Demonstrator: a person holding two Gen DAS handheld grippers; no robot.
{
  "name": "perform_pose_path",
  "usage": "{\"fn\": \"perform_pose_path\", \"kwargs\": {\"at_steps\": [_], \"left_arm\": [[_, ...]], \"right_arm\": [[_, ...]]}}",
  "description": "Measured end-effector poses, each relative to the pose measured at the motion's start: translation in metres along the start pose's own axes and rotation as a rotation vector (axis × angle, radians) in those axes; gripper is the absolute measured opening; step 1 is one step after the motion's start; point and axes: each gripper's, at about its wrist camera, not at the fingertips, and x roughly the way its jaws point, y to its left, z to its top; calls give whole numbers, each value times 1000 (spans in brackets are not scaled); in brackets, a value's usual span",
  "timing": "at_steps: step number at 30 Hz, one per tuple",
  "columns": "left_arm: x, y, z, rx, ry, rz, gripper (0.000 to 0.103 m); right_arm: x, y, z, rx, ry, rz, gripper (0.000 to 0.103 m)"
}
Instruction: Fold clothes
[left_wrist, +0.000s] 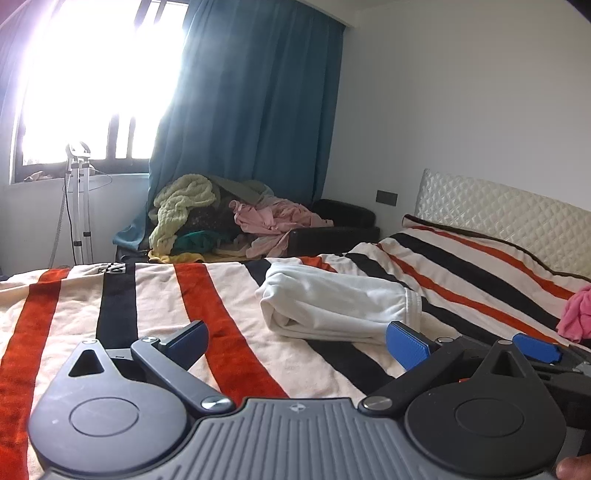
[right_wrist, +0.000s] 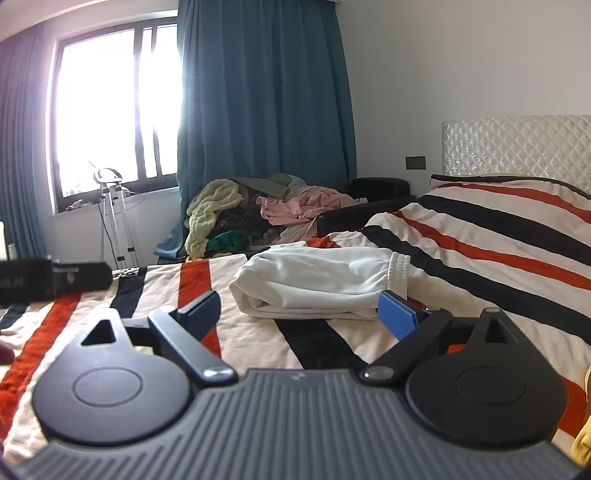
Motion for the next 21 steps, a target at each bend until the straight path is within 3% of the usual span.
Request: {"fn": "perform_pose_path", "kwargs": {"at_steps": [7,21], "left_arm": [[-6,1,-3,1,-32,19,103],[-4,4,-2,3,-22,14,103]], "right_arm": [[1,-1,-1,10,8,-1,94],[7,-9,-2,62,24,-22,93]]}}
